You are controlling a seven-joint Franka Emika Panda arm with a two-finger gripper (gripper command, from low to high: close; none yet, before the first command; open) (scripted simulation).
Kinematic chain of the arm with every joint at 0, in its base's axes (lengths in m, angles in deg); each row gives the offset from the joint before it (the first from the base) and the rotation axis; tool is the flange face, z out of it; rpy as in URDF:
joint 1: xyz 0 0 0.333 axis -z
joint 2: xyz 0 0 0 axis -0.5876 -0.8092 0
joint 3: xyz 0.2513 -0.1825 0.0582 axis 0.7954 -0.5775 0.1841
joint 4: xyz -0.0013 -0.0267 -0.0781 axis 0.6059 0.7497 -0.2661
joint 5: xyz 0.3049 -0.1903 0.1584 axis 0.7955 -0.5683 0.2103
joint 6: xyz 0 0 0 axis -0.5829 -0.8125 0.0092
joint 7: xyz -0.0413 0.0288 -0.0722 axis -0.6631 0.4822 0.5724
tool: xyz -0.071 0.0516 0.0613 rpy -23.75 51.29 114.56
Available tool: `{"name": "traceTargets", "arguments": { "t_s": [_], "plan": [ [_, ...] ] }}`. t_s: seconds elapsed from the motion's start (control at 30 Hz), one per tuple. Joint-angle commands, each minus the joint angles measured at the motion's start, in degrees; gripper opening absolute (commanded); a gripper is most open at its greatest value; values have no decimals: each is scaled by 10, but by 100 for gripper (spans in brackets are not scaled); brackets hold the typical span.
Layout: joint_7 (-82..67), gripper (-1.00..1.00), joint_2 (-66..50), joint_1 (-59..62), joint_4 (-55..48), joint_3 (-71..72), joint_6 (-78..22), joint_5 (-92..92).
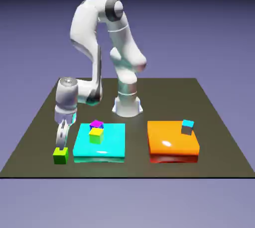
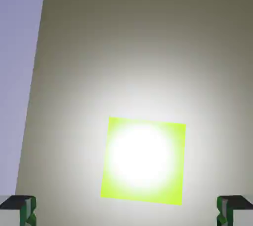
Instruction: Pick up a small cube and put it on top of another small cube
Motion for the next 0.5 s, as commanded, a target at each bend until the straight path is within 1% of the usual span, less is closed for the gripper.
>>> {"name": "traceTargets", "arguments": {
  "t_s": [0.0, 0.17, 0.2, 0.23, 0.27, 0.43, 0.47],
  "plan": [
    [0, 0, 0, 0, 0, 0, 0, 0],
    [70, 0, -104, -54, -43, -77, 59, -90],
    [70, 0, -104, -54, -43, -77, 59, -90],
    [70, -100, -104, -54, -43, -77, 59, -90],
    [70, -100, -104, -54, -43, -77, 59, -90],
    [0, -100, 0, 0, 0, 0, 0, 0],
    [-21, -100, 21, -21, 8, 16, -6, 25]
  ]
}}
